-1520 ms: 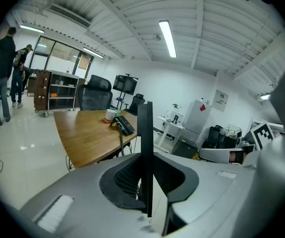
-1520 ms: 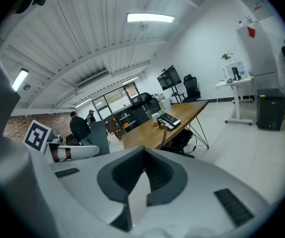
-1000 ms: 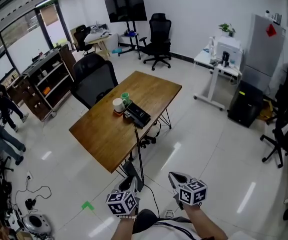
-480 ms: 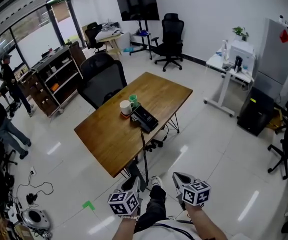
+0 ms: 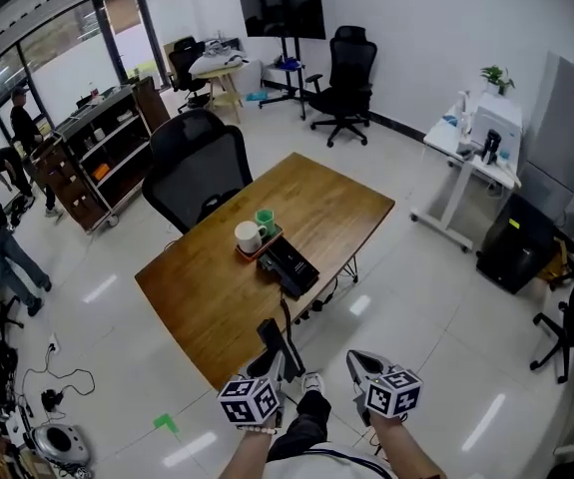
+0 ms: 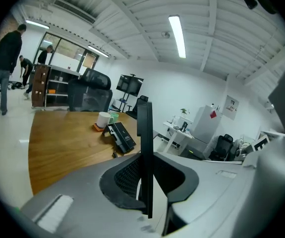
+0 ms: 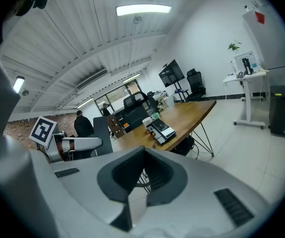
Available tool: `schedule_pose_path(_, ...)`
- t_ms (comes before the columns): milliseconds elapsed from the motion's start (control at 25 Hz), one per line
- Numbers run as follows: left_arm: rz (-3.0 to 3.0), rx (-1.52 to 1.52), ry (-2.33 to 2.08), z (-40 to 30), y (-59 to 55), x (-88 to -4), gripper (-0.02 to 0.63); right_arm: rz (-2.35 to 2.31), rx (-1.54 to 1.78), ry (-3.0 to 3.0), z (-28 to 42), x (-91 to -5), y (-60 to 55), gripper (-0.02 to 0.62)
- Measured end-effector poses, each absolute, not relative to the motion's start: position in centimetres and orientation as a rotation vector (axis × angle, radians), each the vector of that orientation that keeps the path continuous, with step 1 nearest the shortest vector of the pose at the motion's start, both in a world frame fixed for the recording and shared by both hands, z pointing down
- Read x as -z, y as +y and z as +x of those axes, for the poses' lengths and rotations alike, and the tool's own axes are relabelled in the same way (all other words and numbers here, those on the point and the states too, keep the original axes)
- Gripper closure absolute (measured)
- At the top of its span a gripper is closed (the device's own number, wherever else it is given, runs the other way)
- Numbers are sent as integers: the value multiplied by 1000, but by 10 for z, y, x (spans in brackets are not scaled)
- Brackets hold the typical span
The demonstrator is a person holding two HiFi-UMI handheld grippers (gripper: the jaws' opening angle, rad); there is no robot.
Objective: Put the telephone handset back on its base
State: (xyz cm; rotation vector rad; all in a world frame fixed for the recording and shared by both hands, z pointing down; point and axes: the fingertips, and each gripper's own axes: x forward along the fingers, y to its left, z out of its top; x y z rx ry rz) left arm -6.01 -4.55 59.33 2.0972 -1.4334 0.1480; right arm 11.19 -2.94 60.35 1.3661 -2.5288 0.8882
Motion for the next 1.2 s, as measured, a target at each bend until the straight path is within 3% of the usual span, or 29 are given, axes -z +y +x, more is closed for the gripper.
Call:
schedule_pose_path(560, 2001, -40, -1349, -78, -202, -602, 532, 1358, -858, -2491, 98, -589, -188, 595)
schedule_pose_path(1200, 1865, 180, -1185, -81, -278, -668, 531, 1357, -891, -2461, 90, -605, -252, 595)
